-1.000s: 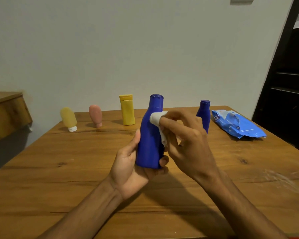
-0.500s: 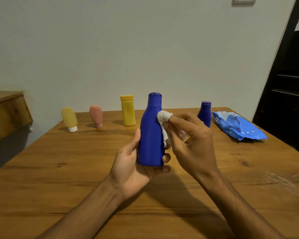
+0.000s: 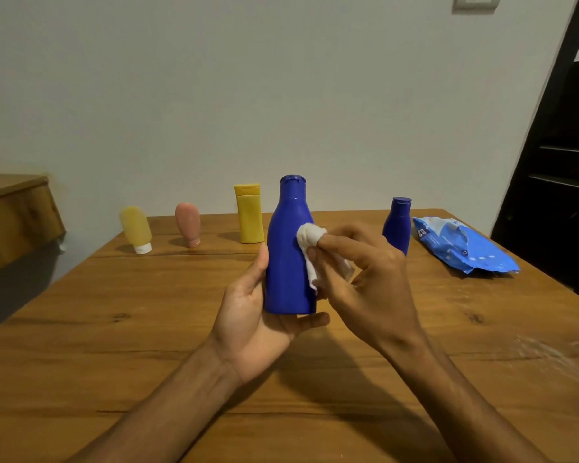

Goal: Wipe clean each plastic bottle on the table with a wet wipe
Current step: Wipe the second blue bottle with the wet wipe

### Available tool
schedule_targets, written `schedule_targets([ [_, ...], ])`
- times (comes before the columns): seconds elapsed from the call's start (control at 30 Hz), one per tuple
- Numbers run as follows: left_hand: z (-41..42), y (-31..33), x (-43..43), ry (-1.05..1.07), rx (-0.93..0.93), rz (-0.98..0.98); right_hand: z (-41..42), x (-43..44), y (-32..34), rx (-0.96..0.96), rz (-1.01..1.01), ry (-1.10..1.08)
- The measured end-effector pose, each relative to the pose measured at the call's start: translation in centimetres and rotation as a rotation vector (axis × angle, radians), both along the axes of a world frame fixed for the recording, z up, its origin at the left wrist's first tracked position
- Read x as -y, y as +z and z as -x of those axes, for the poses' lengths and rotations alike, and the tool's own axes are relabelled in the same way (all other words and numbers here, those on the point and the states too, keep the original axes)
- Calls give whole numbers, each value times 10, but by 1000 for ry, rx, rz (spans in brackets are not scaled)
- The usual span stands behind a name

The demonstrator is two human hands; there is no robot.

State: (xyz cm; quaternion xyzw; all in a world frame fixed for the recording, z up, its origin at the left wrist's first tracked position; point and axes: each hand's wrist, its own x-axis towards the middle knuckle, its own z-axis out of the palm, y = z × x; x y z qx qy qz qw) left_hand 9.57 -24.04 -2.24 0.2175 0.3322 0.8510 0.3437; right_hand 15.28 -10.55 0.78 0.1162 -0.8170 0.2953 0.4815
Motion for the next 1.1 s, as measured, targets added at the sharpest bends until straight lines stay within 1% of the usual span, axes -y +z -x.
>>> schedule_targets([
  [0.1,1,0,0,-18,3,-18,1,-1,-2,22,-37,-5],
  [0.23,-2,0,-2,-50,-6,-26,2,0,-3,9,23,-24],
  [0.33,-2,2,-1,-73,-23,-31,1,0,-3,36,-14,13],
  [0.43,-2,3,-1,-92,-60,14,0,-3,0,32,-79,-45],
  [0.6,-3,-2,-5,-88,-122,97,4,-8,-1,-32,-30,-82],
  [0.7,-1,-1,-4,-85,-136,122,4,-5,-2,-24,-57,-87],
  [0.77,-2,3,-4,-52,-103,102,2,-1,-2,16,-109,-39],
  [0.9,1,9,0,9,95,19,-2,11,-8,104,-312,37],
  [0.97,3,8,2,46,134,16,-2,12,-10,166,-373,66],
  [1.03,5,6,2,60,137,20,-1,9,-10,195,-360,76],
  [1.1,4,4,1,38,121,15,0,5,-10,180,-267,55],
])
